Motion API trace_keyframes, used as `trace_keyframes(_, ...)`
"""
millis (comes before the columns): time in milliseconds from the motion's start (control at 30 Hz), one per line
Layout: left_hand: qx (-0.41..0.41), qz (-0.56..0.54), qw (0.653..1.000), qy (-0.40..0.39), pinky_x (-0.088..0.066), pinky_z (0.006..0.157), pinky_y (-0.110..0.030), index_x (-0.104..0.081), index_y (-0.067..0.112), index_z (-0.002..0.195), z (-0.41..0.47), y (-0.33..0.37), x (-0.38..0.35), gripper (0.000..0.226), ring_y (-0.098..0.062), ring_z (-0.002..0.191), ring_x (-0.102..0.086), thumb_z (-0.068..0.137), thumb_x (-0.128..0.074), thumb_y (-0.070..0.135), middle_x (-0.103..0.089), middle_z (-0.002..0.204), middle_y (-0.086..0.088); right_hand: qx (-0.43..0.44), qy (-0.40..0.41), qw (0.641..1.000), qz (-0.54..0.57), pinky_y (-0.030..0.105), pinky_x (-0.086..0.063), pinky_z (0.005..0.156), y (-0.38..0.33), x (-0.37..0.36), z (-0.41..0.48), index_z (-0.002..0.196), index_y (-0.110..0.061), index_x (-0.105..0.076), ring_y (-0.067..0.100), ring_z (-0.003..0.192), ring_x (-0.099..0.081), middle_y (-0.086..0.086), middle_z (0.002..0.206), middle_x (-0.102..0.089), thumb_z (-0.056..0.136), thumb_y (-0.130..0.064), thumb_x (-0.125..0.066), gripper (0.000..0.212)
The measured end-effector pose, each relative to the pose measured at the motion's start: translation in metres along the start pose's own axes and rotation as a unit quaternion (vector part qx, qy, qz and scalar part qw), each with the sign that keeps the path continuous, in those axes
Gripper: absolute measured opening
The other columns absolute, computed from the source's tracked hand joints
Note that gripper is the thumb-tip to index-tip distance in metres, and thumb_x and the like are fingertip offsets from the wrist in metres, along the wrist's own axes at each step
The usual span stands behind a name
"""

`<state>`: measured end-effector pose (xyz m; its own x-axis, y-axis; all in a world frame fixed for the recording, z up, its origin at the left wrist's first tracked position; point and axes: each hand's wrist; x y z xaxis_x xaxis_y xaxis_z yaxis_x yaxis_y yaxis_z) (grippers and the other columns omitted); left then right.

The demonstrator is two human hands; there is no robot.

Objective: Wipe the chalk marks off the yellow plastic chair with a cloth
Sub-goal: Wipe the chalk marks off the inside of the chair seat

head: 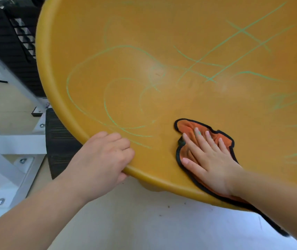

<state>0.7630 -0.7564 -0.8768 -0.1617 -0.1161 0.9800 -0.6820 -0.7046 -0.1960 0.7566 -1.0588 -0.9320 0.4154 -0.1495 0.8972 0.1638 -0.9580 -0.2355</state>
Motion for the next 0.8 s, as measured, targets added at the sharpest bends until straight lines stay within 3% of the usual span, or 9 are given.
trace_keyframes(133, -0.052, -0.005, 0.998, 0.020, -0.043, 0.056, -0.032, -0.061, 0.021, 0.065, 0.001, -0.001, 0.002, 0.025, -0.021, 0.065, -0.052, 0.057, -0.082, 0.031, -0.055, 0.068, 0.005, 0.016, -0.050, 0.999, -0.010, 0.041, 0.017, 0.123, -0.015, 0.002, -0.028, 0.147, -0.057, 0.022, 0.020, 0.149, 0.035, -0.015, 0.160, 0.037, 0.087, -0.070, 0.005, 0.063)
trace_keyframes(300, -0.098, -0.007, 0.995, 0.033, -0.037, 0.050, -0.031, -0.053, 0.020, 0.061, 0.000, 0.016, 0.008, 0.031, -0.021, 0.058, -0.047, 0.053, -0.083, 0.016, -0.047, 0.061, 0.002, -0.026, -0.051, 0.998, -0.030, 0.049, 0.012, 0.125, -0.009, 0.004, -0.015, 0.155, -0.047, 0.020, 0.028, 0.151, 0.031, -0.007, 0.162, 0.036, 0.082, -0.079, 0.000, 0.083)
trace_keyframes(367, -0.124, -0.004, 0.992, 0.029, -0.036, 0.048, -0.031, -0.051, 0.020, 0.060, -0.001, 0.032, 0.012, 0.034, -0.022, 0.056, -0.046, 0.052, -0.083, 0.012, -0.046, 0.061, 0.001, -0.047, -0.014, 0.998, -0.040, 0.054, 0.008, 0.125, 0.002, 0.004, 0.015, 0.159, -0.041, 0.016, 0.031, 0.153, 0.026, -0.002, 0.166, 0.030, 0.084, -0.080, -0.004, 0.087)
trace_keyframes(533, -0.134, 0.002, 0.990, 0.035, -0.032, 0.048, -0.030, -0.049, 0.020, 0.058, 0.000, 0.058, 0.019, 0.035, -0.022, 0.054, -0.043, 0.053, -0.082, 0.008, -0.045, 0.059, 0.000, -0.069, 0.094, 0.993, -0.012, 0.059, 0.007, 0.124, 0.013, 0.023, 0.113, 0.162, -0.034, 0.009, 0.031, 0.155, 0.021, 0.003, 0.170, 0.021, 0.100, -0.068, -0.012, 0.073)
trace_keyframes(667, -0.130, -0.034, 0.990, -0.031, -0.030, 0.045, -0.027, -0.038, 0.025, 0.056, 0.012, 0.056, 0.030, 0.051, -0.019, 0.052, -0.045, 0.040, -0.085, 0.017, -0.043, 0.056, 0.004, -0.045, 0.080, 0.996, -0.007, 0.055, 0.006, 0.126, 0.003, 0.012, 0.092, 0.163, -0.028, 0.010, 0.028, 0.156, 0.020, 0.005, 0.169, 0.022, 0.100, -0.064, -0.007, 0.074)
trace_keyframes(733, -0.123, -0.075, 0.986, -0.085, -0.030, 0.047, -0.026, -0.030, 0.027, 0.061, 0.022, 0.050, 0.037, 0.062, -0.016, 0.056, -0.046, 0.038, -0.088, 0.033, -0.038, 0.060, 0.010, 0.001, 0.039, 0.999, -0.021, 0.050, 0.006, 0.126, -0.001, 0.000, 0.039, 0.162, -0.029, 0.012, 0.024, 0.156, 0.022, 0.001, 0.168, 0.026, 0.092, -0.070, 0.003, 0.081)
trace_keyframes(800, -0.091, -0.080, 0.985, -0.120, -0.032, 0.056, -0.028, -0.041, 0.026, 0.068, 0.030, 0.043, 0.039, 0.056, -0.011, 0.073, -0.046, 0.052, -0.083, 0.058, -0.035, 0.071, 0.012, 0.042, -0.020, 0.999, -0.024, 0.043, 0.012, 0.126, 0.000, -0.004, -0.021, 0.158, -0.036, 0.021, 0.017, 0.151, 0.033, -0.007, 0.162, 0.037, 0.088, -0.074, 0.010, 0.081)
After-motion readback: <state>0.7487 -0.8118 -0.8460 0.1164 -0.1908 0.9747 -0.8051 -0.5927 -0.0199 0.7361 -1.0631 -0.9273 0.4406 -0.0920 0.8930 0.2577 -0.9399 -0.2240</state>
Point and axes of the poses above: each hand's wrist, its own z-axis towards the middle knuckle, its own x-axis out of the back of the hand, y = z × x
